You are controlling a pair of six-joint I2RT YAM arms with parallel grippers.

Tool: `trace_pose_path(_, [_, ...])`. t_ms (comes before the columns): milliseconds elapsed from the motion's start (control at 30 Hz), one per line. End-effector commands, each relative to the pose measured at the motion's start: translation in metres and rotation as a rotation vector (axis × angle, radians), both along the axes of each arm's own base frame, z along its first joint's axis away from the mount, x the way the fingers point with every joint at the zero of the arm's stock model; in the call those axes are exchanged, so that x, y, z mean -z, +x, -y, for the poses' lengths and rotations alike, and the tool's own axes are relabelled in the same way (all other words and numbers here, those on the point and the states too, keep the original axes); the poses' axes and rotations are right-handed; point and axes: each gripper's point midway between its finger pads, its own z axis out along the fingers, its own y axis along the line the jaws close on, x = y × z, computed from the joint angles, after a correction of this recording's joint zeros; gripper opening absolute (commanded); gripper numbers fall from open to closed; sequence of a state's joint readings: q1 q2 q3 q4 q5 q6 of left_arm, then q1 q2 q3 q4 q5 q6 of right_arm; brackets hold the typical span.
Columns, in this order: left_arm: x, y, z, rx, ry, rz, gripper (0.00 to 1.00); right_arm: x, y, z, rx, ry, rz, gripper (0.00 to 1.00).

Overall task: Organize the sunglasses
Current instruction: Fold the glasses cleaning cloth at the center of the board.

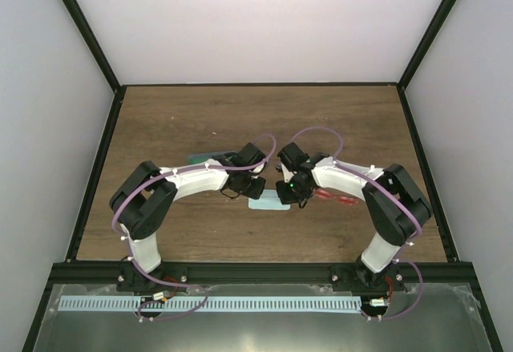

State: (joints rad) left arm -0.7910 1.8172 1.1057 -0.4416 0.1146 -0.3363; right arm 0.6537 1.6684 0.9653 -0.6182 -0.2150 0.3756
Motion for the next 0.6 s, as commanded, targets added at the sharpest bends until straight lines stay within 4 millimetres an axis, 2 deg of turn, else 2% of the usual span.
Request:
trace_pose_path(0, [-0.001, 0.001, 0.007, 0.001, -0.026, 0.000, 0.24, -0.009, -0.012, -0.002, -0.026, 0.018, -0.007, 0.05])
trace_pose_path(233, [0.005, -0.007, 0.000, -0.003, -0.016, -0.016, 0.24, -0.024, -0.006, -0.002, -0.019, 0.027, 0.040, 0.05])
trace_pose_path(367, [0.004, -0.014, -0.006, -0.009, -0.016, -0.021, 0.24, -0.031, 0.008, -0.006, -0.007, 0.021, 0.077, 0.05])
trace_pose_path(567, [0.003, -0.022, -0.011, -0.023, -0.016, -0.024, 0.24, -0.028, 0.026, -0.021, -0.017, 0.028, 0.084, 0.05])
